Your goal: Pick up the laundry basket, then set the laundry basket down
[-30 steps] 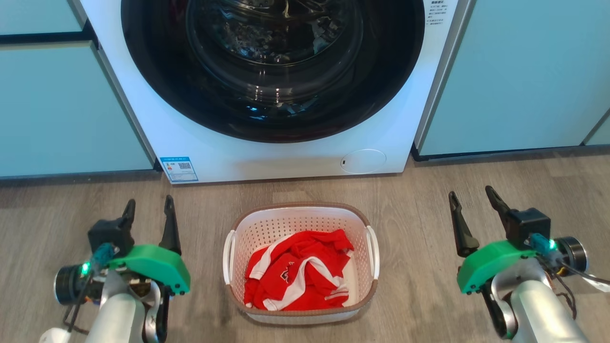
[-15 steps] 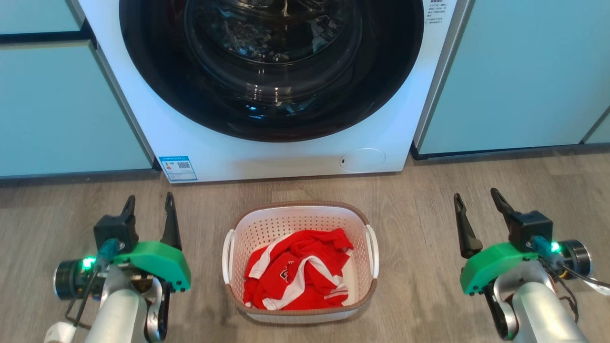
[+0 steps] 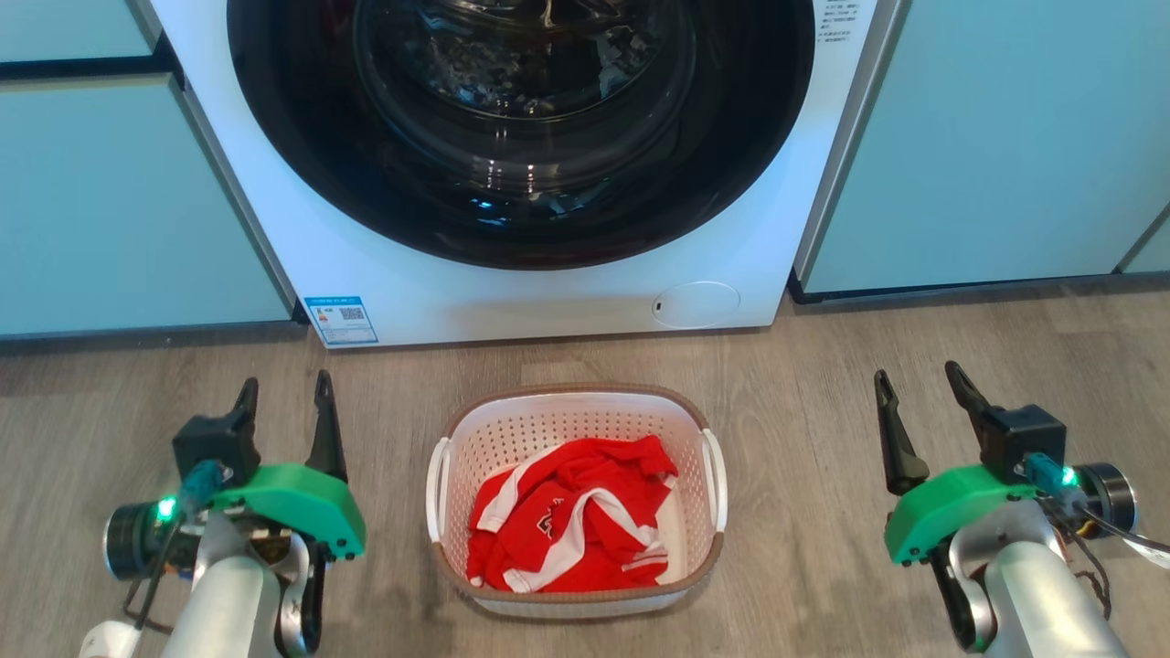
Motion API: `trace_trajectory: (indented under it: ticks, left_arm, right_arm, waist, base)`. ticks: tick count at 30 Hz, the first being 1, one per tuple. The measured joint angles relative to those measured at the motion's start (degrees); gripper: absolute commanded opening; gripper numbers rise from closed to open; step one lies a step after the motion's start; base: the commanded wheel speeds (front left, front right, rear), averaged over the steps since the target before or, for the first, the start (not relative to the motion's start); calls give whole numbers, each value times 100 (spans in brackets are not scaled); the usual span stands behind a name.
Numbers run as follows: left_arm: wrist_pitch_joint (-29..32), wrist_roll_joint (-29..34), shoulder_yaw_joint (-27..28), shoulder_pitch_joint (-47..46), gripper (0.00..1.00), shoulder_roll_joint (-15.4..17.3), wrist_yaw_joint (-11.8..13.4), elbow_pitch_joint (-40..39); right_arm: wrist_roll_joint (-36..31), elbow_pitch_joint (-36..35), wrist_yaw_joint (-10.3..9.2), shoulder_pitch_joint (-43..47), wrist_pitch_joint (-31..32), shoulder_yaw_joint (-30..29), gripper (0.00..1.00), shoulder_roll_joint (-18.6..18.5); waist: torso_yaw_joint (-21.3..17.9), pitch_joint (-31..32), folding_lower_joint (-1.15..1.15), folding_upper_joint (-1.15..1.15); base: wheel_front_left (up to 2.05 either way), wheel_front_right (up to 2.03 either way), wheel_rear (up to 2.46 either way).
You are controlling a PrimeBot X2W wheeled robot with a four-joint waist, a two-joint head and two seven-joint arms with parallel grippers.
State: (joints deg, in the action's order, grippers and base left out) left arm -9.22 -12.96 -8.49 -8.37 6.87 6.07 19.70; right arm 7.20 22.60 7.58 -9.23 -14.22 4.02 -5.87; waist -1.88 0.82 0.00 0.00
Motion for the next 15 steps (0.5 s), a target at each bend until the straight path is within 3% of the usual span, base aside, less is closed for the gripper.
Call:
trace_trajectory:
  ticks: [15]
  left_arm:
    - [-42,-30,-88,-303,100,3,0,36]
  right_arm:
    - [-9,-3,0,-180,0,23,100,0]
  waist:
    - [-12,-501,0,0]
  base:
    - [0,0,0]
